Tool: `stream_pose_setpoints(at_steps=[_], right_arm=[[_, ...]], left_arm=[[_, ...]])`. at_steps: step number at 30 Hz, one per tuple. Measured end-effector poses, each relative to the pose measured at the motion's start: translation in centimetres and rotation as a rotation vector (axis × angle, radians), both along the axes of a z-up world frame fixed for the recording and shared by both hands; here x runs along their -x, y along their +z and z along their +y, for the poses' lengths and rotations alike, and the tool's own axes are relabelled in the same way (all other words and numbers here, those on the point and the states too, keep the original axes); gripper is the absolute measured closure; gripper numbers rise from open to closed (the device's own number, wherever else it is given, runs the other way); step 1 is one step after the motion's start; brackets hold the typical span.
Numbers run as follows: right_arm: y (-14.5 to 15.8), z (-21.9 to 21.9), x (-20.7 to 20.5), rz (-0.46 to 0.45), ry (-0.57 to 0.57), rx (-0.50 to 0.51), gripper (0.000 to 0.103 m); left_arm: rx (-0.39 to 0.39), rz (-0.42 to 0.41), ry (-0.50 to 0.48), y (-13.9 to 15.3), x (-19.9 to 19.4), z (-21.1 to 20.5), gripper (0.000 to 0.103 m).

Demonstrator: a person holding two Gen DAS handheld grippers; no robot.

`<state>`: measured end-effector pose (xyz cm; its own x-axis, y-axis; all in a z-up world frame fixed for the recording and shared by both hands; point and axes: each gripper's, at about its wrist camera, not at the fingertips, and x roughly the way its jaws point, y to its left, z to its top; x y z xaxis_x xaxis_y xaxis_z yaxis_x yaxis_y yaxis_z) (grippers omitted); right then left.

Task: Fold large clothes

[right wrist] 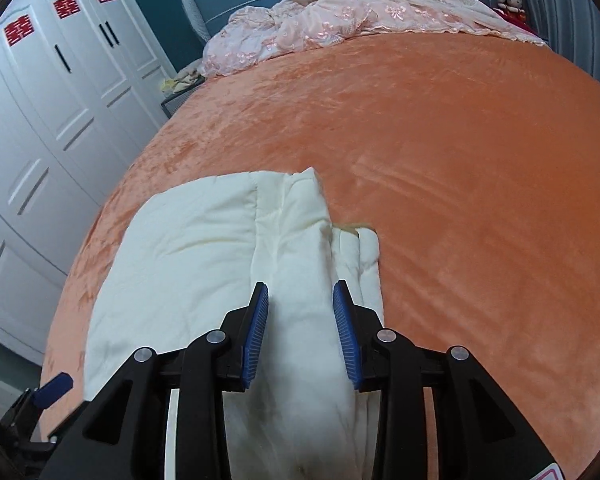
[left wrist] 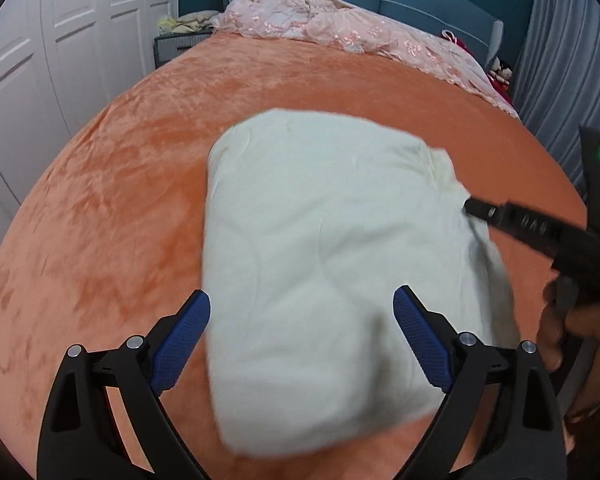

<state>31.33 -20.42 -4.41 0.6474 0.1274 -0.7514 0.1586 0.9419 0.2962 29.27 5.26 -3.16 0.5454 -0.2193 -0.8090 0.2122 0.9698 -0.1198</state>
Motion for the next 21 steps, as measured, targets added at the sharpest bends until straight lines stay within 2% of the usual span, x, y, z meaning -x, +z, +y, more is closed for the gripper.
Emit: stream_pose_setpoints(at_steps=[2,4,7,11,14,18,21], right_arm=[[0.2,0.6,2.5,0.029,0.033,0.029,0.071],[-0.9,1.2,4.0,0.08,0.049,0.045,0.071],[-2.3,2.1,5.0,0.095,0.035,0.047,0.069],[-2.8,3.2,4.7,0.098,0.019,0.1,0.066],[-3.7,2.7,4.2,0.105,-0.013,0.077,0.066],[-4.0,1.8,4.2,0.115,-0.071,-0.018,0.066],[-3.3,2.7,4.6,0.121,-0.081,0.036,0.064]], left_arm=[[-0.041,0.042,0.0,-1.5,2.5,1.3,0.013],[-0.079,0.092,0.036,-3.7,3.3,2.4,0.014],[-0.009,0.144,0.094,-5.2,2.2,3.7,0.013],[-0.076,0.114,0.078,-5.6,0.4,2.4,0.013],[-0.101,0.099,0.063,-5.8,-1.0,1.8,0.009],[-0.11,0.099,0.065,-5.9,-2.3,1.8,0.005],[-0.137,0.113,0.077,-5.3,-1.8,1.5,0.006]])
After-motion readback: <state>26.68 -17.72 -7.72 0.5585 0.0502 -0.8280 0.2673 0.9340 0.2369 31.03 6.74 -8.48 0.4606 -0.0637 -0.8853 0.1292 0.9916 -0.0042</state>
